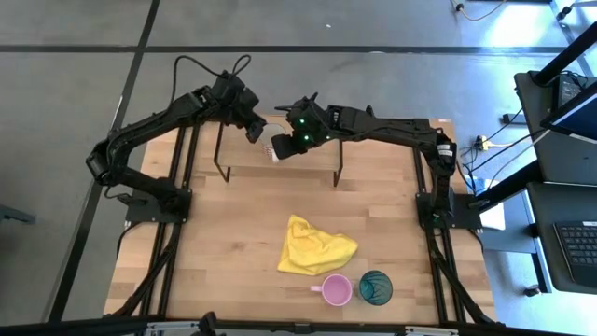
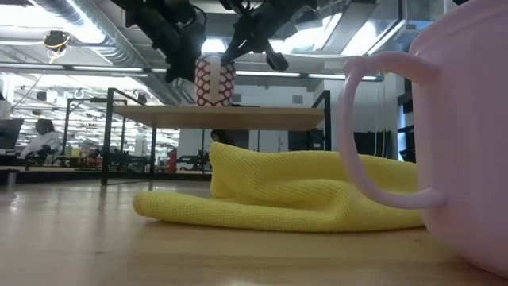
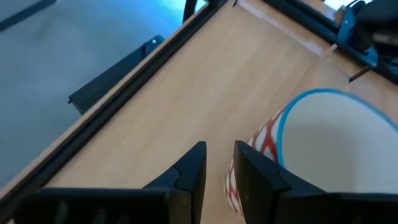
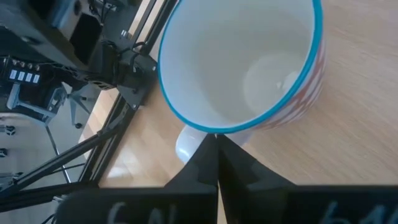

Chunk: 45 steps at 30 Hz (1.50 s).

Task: Stack small to large cups/mugs on shelf
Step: Adjust the red patterned mug on the shelf

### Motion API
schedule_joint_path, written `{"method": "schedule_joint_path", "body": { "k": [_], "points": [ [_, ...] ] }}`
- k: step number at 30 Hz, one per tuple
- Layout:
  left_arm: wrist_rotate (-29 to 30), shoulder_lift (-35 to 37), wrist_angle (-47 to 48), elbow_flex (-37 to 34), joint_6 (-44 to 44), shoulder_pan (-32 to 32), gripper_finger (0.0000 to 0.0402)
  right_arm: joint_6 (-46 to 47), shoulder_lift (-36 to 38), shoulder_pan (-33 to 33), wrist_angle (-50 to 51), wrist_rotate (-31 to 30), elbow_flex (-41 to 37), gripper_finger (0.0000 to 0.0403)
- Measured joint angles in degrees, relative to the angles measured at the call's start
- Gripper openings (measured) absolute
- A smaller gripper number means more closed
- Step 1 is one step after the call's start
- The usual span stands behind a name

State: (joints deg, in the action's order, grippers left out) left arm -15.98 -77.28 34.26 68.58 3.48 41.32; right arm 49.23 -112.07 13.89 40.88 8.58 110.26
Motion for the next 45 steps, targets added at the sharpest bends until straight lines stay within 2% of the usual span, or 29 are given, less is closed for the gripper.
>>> {"method": "schedule_joint_path", "body": {
  "k": [15, 20, 25, 30, 37, 45],
  "points": [
    [-2.6, -1.4, -4.4, 0.0, 0.3, 0.3, 0.0076, 1.3, 0.0, -0.4, -0.9, -1.5, 0.0, 0.0],
    [2.2, -2.3, -2.4, 0.0, -3.7, 1.4, 0.0076, 1.1, 0.0, -0.9, -0.6, -2.1, 0.0, 0.0001],
    [1.4, -0.4, -1.0, 0.0, -4.0, 5.1, 0.0076, -0.3, 0.0, -1.0, -0.9, -2.3, 0.0, 0.0018],
    [1.3, 3.4, 5.2, 0.0, -4.1, 6.3, 0.0076, -1.3, 0.0, -0.7, -0.9, -2.1, 0.0, 0.0027],
    [1.5, 7.1, 9.4, 0.0, -2.1, 4.6, 0.0076, -3.0, 0.0, 0.4, -0.8, -1.5, 0.0, 0.0017],
    [2.7, 5.8, 9.8, 0.0, 0.2, -0.3, 0.0075, -3.4, 0.0, 0.9, -0.8, -1.0, 0.0, 0.0014]
  ]
}}
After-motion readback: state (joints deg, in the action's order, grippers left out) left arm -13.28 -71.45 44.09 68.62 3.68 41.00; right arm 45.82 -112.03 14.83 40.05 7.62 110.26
